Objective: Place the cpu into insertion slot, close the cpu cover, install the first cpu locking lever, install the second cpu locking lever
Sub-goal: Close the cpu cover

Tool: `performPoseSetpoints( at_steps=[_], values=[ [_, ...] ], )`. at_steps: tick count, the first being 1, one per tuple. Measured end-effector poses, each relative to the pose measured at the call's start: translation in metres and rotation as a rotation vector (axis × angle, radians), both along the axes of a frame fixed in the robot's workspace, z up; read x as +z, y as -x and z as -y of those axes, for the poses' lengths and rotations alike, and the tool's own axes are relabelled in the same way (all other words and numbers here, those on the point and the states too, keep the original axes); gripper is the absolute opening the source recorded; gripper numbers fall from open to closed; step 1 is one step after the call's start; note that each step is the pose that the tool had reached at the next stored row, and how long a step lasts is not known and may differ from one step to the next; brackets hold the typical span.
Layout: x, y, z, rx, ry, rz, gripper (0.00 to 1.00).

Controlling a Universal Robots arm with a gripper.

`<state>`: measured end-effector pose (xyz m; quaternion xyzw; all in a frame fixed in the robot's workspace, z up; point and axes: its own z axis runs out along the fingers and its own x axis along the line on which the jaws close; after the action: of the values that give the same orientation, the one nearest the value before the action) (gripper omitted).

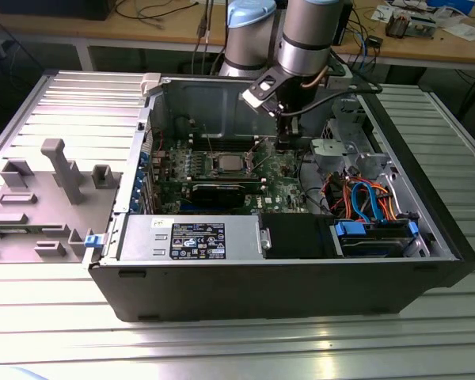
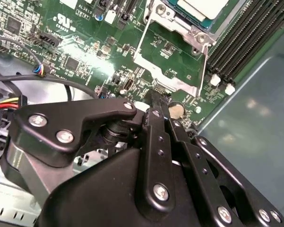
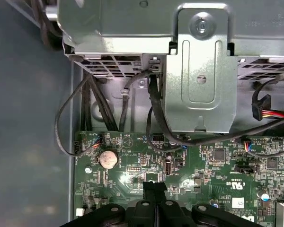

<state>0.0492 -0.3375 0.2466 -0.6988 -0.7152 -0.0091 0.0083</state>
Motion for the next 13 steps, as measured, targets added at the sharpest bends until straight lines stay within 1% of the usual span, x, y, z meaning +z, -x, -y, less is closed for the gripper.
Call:
performPoseSetpoints(
  at_steps=[1,3,4,13],
  values=[
    [-0.0023,0.0013,0.0000,0.000,-0.0001,0.0000,0.11],
    [-0.0032,0.0085,0.0000,0.001,-0.0001,-0.0004,0.11],
    [-0.0032,0.0100,0.0001,0.001,0.0000,-0.0005,0.11],
    [-0.0033,0.0107,0.0000,0.001,-0.0005,-0.0005,0.11]
  ],
)
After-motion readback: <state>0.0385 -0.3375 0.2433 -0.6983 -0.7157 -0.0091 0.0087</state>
